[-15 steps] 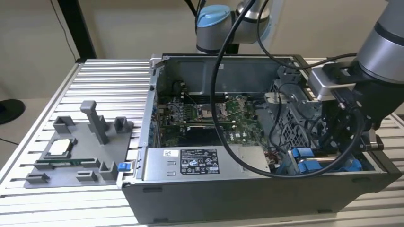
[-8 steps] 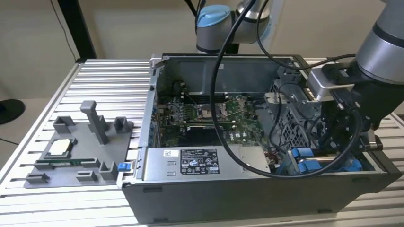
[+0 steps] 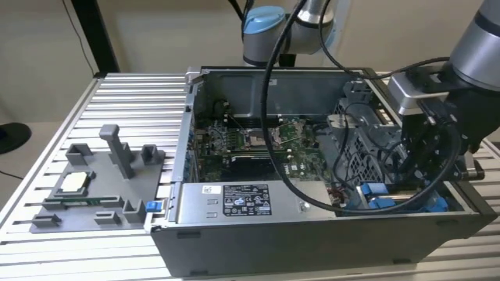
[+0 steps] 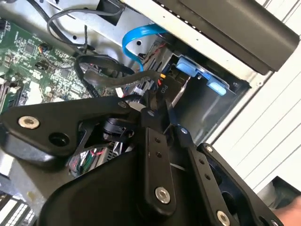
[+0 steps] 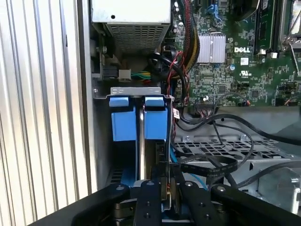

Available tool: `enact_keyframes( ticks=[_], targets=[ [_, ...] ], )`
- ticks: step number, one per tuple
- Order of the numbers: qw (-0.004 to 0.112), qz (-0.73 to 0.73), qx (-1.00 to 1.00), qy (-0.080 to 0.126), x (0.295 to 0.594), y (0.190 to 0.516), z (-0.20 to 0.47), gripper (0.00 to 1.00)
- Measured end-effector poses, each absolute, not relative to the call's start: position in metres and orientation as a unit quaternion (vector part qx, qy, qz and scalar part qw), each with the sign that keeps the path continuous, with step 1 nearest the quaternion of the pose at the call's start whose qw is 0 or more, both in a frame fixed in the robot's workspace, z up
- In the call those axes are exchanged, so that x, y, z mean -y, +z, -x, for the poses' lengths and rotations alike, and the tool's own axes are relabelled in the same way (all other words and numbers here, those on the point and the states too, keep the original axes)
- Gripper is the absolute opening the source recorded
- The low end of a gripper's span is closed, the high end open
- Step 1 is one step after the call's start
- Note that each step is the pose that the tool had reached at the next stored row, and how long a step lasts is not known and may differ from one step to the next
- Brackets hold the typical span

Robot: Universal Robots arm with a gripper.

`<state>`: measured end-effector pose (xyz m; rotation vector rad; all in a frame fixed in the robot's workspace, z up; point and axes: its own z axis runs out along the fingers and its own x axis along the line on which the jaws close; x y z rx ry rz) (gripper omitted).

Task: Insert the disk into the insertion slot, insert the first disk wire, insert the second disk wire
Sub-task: 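Insert the second disk wire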

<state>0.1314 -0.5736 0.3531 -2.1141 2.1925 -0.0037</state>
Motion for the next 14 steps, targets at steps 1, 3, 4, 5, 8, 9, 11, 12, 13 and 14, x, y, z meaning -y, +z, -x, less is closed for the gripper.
enact_keyframes(
  ticks=[1, 3, 4, 5, 8, 9, 11, 12, 13, 14],
  targets=[
    [0.048, 0.693, -0.719, -0.001, 0.574, 0.358, -0.131, 1.0],
    [0.048, 0.693, -0.719, -0.001, 0.574, 0.367, -0.131, 1.0],
    [0.048, 0.693, -0.719, -0.001, 0.574, 0.371, -0.131, 1.0],
    [0.048, 0.693, -0.719, -0.001, 0.574, 0.375, -0.131, 1.0],
    [0.048, 0.693, -0.719, -0.001, 0.574, 0.386, -0.131, 1.0],
    [0.048, 0.693, -0.719, -0.001, 0.574, 0.386, -0.131, 1.0],
    [0.048, 0.693, -0.719, -0.001, 0.574, 0.386, -0.131, 1.0],
    [0.048, 0.693, -0.719, -0.001, 0.574, 0.386, -0.131, 1.0],
    [0.048, 0.693, -0.719, -0.001, 0.574, 0.386, -0.131, 1.0],
    [0.048, 0.693, -0.719, -0.001, 0.574, 0.387, -0.131, 1.0]
  ],
)
